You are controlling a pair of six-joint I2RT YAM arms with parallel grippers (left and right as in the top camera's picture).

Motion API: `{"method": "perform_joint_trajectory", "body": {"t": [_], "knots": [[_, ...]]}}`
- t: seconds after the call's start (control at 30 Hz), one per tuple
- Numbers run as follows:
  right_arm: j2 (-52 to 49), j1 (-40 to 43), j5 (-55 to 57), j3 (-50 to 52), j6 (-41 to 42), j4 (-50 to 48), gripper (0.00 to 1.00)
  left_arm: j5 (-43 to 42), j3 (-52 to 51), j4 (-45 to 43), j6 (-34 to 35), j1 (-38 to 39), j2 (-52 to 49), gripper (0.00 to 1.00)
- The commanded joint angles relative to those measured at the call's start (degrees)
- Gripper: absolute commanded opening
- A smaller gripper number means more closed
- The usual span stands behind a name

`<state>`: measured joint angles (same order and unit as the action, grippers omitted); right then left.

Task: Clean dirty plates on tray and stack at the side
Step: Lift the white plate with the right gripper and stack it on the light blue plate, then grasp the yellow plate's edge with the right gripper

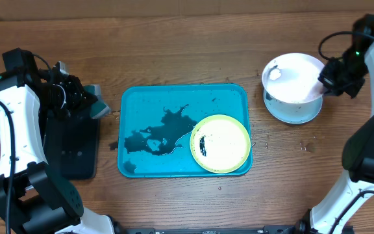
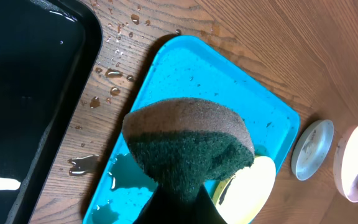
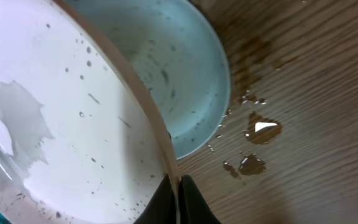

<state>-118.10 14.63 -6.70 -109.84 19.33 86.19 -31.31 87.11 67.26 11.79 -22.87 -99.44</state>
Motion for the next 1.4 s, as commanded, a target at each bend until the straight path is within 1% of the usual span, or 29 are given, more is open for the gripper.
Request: {"method": "perform_joint_trajectory", "body": {"t": [0.0,0.3,0.37,0.5,0.67,0.77,0.83,0.87,0.93,0.97,1.1,1.27,1.37], "knots": [[2.49,2.62,-2.64,2.93,-1.97,-0.98,0.04,-1.11,0.42,-0.26,-1.14,0.02,0.22,0.04],[2.49,3.39,-0.26,11.76,-1.75,-5.11,0.04,-1.11,0.02,-0.44,-1.14,0.02,0.17,0.04],[2.49,3.39,-1.01,12.39,-1.86,-4.37,0.08,-1.14,0.02,-0.46,-1.11,0.02,0.17,0.04],[2.99,3.32,-5.55,12.37,-4.85,-1.42,0.21,-1.11,0.02,-0.52,-1.11,0.02,0.17,0.04],[5.75,2.58,-5.88,12.35,-5.11,-0.09,0.47,-1.14,0.02,-0.59,-1.11,0.02,0.17,0.04],[8.28,0.46,-8.04,12.35,-8.2,1.73,0.59,-1.14,0.02,-0.61,-1.11,0.02,0.17,0.04],[9.4,-1.9,-8.7,12.35,-9.22,3.21,0.59,-1.11,0.02,-0.66,-1.11,0.02,0.17,0.04],[9.77,-5.03,-8.61,12.35,-9.2,4.07,0.58,-1.14,0.02,-0.66,-1.11,0.02,0.17,0.04],[9.77,-8.57,-8.39,12.68,-9.11,4.0,0.53,-1.14,0.02,-0.61,-1.14,0.02,0.17,0.04],[9.77,-10.71,-8.39,13.29,-8.48,3.21,0.53,-1.14,0.02,-0.55,-1.11,0.02,0.17,0.04],[9.77,-18.6,-8.13,17.9,-1.9,-1.18,0.52,-1.14,0.02,-0.39,-1.57,0.02,0.17,0.04],[9.79,-27.91,-0.09,25.44,8.37,-6.34,0.51,-1.11,0.02,-0.33,-1.55,0.02,0.17,0.04],[9.77,-32.96,1.95,29.88,10.47,-11.37,0.52,-1.11,0.02,-0.46,-1.55,0.02,0.17,0.04]]}}
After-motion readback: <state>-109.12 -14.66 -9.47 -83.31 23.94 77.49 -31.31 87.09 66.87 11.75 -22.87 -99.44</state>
